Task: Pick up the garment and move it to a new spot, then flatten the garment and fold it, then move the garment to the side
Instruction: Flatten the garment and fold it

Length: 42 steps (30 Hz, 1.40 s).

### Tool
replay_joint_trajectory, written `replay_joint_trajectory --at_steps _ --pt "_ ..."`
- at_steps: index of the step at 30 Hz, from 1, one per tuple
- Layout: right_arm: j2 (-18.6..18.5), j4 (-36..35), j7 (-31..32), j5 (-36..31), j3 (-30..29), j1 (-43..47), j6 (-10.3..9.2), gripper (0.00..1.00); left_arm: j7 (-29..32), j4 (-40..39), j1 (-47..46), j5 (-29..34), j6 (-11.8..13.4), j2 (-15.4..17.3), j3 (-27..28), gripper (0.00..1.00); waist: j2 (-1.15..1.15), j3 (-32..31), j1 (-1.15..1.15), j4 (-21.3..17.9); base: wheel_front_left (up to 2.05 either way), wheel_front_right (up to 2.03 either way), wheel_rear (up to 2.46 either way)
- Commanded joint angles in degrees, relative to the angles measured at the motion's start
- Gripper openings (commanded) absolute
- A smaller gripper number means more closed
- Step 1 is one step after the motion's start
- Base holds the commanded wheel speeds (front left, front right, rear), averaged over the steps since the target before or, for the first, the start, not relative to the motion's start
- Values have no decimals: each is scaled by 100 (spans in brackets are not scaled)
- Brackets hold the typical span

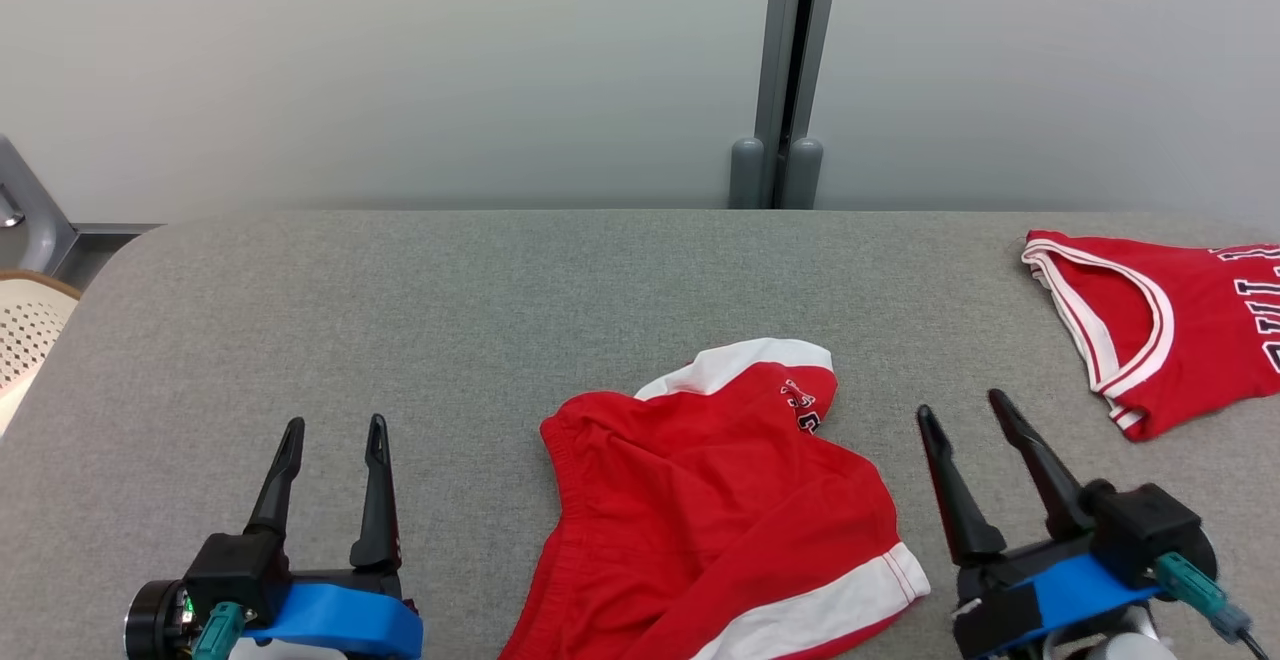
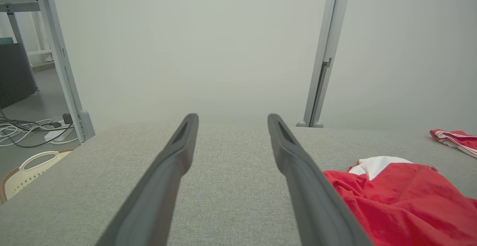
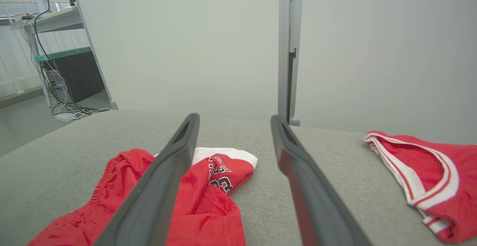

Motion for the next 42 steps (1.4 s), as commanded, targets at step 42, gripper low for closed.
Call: replay_joint_trajectory --at_steps 42 --pt "526 -97 -18 -392 -749 879 1 100 -26 28 224 245 92 106 119 100 0 -139 0 -76 0 0 0"
